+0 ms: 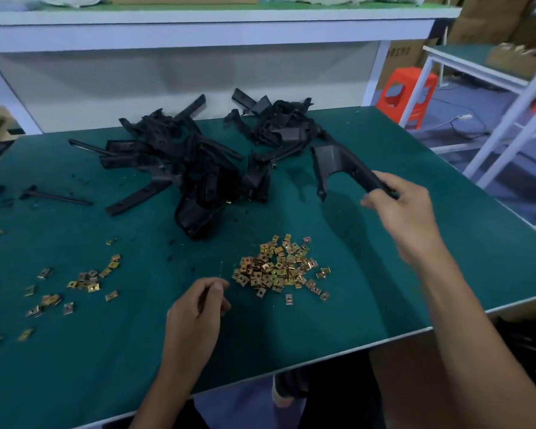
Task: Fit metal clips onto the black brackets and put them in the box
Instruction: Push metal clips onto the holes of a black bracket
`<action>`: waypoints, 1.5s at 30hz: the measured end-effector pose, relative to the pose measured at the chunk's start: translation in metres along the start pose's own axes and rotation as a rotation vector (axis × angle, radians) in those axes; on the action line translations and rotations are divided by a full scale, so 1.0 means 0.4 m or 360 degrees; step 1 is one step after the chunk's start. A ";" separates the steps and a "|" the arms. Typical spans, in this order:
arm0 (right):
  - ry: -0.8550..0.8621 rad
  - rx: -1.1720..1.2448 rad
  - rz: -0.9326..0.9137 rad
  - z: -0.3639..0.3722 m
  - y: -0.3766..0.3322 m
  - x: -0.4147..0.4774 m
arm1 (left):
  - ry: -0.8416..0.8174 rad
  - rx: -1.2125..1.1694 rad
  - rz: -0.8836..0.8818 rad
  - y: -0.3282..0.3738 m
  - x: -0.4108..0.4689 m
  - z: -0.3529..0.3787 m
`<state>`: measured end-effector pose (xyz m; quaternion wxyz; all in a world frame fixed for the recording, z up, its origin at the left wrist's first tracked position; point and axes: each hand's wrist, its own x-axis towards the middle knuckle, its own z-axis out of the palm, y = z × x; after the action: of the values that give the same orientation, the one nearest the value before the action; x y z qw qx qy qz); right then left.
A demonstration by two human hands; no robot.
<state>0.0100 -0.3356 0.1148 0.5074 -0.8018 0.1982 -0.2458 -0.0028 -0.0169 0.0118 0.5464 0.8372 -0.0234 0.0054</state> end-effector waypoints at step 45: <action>-0.0658 0.2052 0.1044 0.282 0.049 -0.383 | -0.0145 -0.0809 -0.0405 0.084 -0.067 -0.056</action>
<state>-0.0470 -0.1758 0.0263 0.9504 -0.2753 0.1443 0.0061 -0.0308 -0.0091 0.0507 0.7334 0.6689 0.0566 -0.1070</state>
